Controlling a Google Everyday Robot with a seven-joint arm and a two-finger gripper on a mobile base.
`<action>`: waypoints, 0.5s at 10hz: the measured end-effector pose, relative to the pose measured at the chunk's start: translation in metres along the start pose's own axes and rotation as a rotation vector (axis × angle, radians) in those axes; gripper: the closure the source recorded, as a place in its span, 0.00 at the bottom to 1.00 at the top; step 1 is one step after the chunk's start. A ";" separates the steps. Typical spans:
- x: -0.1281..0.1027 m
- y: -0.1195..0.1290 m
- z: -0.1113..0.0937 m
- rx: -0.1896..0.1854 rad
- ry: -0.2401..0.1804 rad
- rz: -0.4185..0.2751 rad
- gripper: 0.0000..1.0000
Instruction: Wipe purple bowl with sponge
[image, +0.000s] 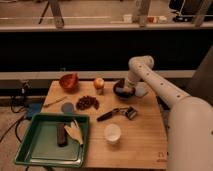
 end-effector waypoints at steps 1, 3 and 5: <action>0.000 -0.003 -0.005 0.016 0.000 -0.002 1.00; 0.000 -0.015 -0.014 0.047 0.012 -0.003 1.00; 0.000 -0.027 -0.014 0.061 0.030 0.004 1.00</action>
